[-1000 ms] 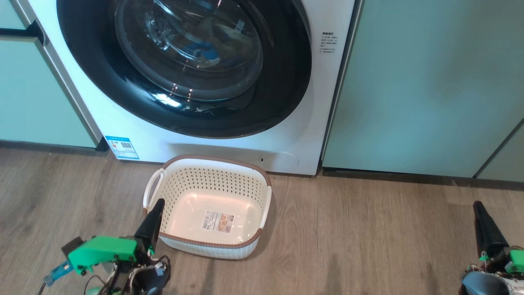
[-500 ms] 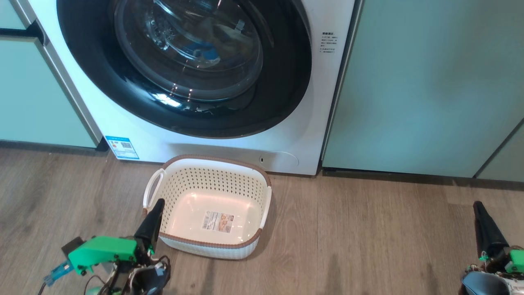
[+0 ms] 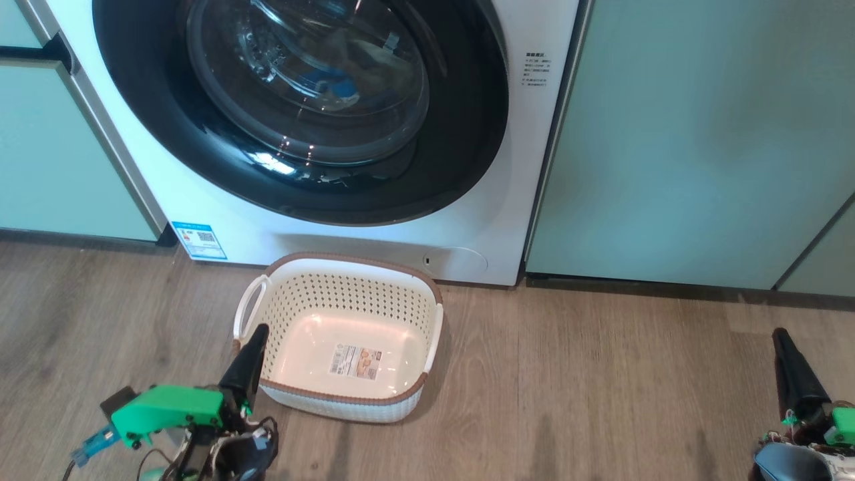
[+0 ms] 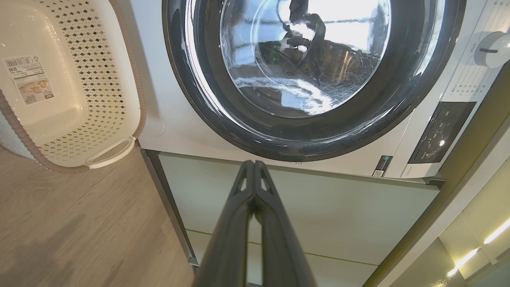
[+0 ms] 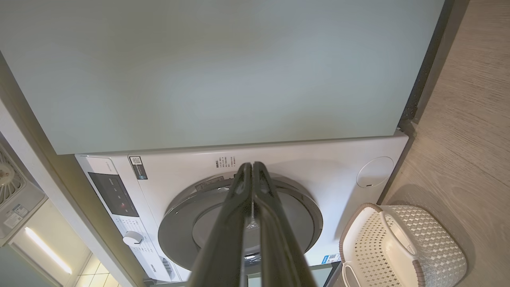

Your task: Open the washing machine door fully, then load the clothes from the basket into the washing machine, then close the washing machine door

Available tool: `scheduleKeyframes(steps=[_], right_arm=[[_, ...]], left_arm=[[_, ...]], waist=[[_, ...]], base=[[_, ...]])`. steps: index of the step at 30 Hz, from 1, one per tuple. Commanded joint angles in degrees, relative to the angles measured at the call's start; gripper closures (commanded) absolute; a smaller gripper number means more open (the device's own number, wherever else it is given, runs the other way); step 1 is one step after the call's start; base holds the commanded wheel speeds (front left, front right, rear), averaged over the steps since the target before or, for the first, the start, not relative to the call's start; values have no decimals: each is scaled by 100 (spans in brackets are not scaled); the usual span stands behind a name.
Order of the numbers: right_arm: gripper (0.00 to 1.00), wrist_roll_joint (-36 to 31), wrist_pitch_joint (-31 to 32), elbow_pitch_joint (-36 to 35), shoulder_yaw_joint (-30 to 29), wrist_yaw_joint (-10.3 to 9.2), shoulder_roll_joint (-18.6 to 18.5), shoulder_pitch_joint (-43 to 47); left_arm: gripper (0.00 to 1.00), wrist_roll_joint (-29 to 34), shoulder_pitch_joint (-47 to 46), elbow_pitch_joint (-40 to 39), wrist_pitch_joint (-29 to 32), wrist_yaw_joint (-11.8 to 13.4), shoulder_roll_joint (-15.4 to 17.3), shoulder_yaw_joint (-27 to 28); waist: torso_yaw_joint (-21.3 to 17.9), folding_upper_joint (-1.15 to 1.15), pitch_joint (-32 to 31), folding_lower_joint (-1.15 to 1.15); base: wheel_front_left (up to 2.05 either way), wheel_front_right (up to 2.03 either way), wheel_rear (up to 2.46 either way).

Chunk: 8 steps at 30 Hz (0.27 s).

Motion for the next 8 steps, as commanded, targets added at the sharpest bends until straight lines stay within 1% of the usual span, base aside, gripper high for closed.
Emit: scheduleKeyframes(steps=[1, 8], right_arm=[[100, -44, 41, -180, 86, -16, -26, -315], [100, -45, 43, -180, 85, -16, -25, -315]], left_arm=[[100, -30, -321, -162, 35, -51, 39, 202], [100, -30, -321, -162, 35, -51, 39, 202]], waist=[[0, 0, 0, 0], [0, 0, 0, 0]], base=[[0, 0, 0], [0, 0, 0]])
